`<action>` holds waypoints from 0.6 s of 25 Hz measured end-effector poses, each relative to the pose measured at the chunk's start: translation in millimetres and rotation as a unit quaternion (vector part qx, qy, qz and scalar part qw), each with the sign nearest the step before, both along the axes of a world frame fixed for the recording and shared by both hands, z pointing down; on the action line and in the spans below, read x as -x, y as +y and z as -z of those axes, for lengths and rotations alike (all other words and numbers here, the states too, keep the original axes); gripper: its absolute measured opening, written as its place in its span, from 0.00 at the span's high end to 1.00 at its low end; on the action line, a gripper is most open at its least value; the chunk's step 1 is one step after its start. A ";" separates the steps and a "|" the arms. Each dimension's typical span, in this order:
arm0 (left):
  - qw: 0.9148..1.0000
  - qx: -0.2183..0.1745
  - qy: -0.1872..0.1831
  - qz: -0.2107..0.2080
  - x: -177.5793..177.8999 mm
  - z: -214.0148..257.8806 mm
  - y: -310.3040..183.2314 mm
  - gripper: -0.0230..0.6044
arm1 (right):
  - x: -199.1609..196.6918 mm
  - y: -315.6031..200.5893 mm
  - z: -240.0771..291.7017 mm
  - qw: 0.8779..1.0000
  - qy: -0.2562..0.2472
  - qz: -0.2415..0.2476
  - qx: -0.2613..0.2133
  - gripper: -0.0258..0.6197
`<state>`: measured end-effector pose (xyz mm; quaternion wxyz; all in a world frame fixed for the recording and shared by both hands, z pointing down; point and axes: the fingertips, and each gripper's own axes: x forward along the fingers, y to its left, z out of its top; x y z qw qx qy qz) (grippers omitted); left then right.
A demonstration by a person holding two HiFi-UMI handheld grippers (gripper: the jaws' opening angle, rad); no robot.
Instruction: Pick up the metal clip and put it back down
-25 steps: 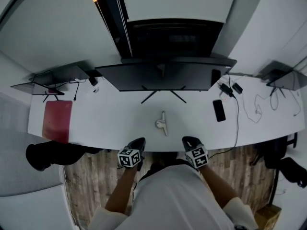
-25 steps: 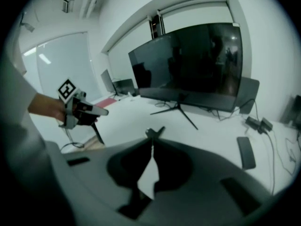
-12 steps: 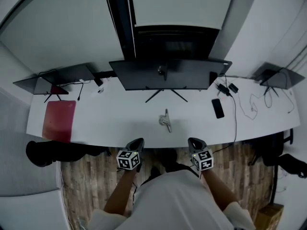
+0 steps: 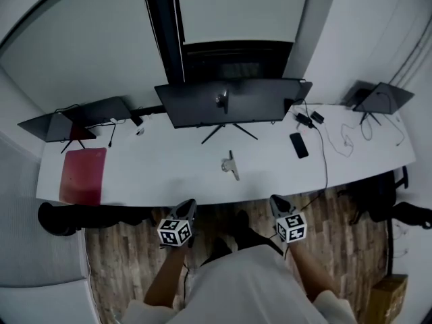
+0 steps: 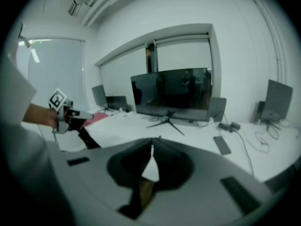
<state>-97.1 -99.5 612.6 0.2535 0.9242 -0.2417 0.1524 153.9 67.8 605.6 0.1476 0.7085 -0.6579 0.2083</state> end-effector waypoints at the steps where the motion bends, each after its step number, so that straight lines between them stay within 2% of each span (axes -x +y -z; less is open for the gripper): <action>1: 1.000 -0.001 0.003 0.002 1.2 3.7 1.8 0.91 | -0.8 4.5 3.9 1.000 -0.003 -0.007 0.001 0.91; 6: 1.000 -0.009 0.020 0.013 8.0 17.8 16.4 0.91 | -0.3 28.1 9.3 0.999 -0.029 -0.031 -0.007 0.91; 15: 0.998 -0.037 0.029 0.040 8.7 45.8 26.8 0.91 | -15.2 38.1 33.7 1.000 0.004 0.001 -0.026 0.91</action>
